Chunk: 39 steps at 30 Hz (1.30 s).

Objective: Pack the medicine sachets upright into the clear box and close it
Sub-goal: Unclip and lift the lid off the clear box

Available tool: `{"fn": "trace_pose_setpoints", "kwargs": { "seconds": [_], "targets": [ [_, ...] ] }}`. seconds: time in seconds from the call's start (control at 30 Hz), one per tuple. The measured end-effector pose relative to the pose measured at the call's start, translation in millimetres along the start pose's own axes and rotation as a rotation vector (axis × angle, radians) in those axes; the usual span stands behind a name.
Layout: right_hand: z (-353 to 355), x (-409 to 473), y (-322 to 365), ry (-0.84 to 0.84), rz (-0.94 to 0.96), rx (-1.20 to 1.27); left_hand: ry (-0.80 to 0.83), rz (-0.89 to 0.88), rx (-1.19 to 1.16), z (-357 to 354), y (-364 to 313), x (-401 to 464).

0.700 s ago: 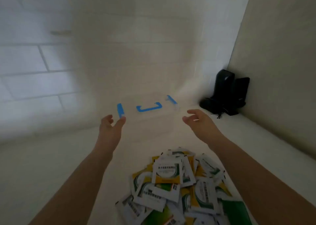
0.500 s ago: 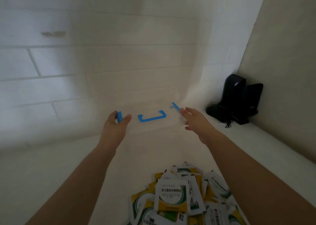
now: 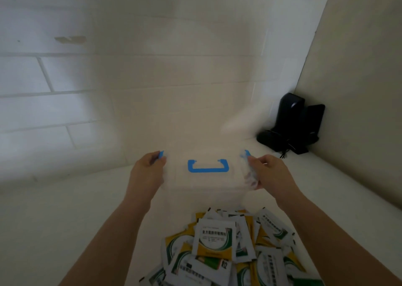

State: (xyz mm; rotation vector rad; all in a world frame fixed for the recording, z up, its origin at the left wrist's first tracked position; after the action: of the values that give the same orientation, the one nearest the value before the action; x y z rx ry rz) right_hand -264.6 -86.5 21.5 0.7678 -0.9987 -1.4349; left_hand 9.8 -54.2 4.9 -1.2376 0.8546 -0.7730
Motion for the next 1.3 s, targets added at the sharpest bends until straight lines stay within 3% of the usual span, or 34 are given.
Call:
{"fn": "trace_pose_setpoints", "kwargs": {
  "seconds": [0.2, 0.37, 0.5, 0.57, 0.8, 0.93, 1.0, 1.07, 1.2, 1.3],
  "targets": [
    [-12.5, -6.6, -20.4, 0.117, -0.219, 0.141, 0.073, 0.136, -0.041, 3.0, 19.2, -7.3],
    [10.0, -9.0, 4.7, -0.089, 0.128, -0.112, -0.083, -0.203, 0.152, 18.3, -5.6, -21.9],
    [3.0, -11.5, 22.3, 0.017, 0.18, -0.225, 0.004, -0.18, 0.324, 11.8, -16.2, -29.6],
    [4.0, -13.3, 28.1, -0.029, 0.214, -0.25, 0.008, -0.176, 0.294, 12.6, -19.9, -32.5],
    [28.4, -23.8, 59.0, -0.144, 0.309, 0.214, 0.02, -0.363, -0.083, 23.3, -56.7, -49.1],
    [54.2, -24.9, 74.0, -0.06, 0.393, 0.546, 0.088, -0.619, -0.066, 20.4, -88.9, -66.8],
    [59.6, -22.8, 70.6, 0.078, 0.299, 0.793, 0.089, -0.749, -0.019, 15.8, -97.8, -73.6],
    [56.2, -24.8, 59.6, 0.181, 0.057, 1.047, 0.061, -0.844, 0.067, 9.0, -97.9, -77.1],
    [52.6, -28.0, 35.9, 0.282, -0.075, 0.82, 0.064, -0.888, 0.219, -3.8, -81.1, -78.8],
    [68.1, -23.3, 12.8, 0.118, -0.104, 0.836, 0.101, -0.781, 0.336, -4.5, -59.7, -74.5]
  ]
}}
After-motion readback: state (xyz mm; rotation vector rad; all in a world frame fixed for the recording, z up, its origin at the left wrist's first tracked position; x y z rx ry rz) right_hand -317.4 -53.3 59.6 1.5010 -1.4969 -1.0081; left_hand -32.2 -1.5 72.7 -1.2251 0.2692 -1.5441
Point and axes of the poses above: each hand's wrist, its own x-axis towards the middle knuckle, its own z-axis out of the back of the hand, y = z × x, the point moved 5 cm from there along x, towards the middle knuckle, and after that the axes turned 6 degrees about z, right-handed, at the moved point
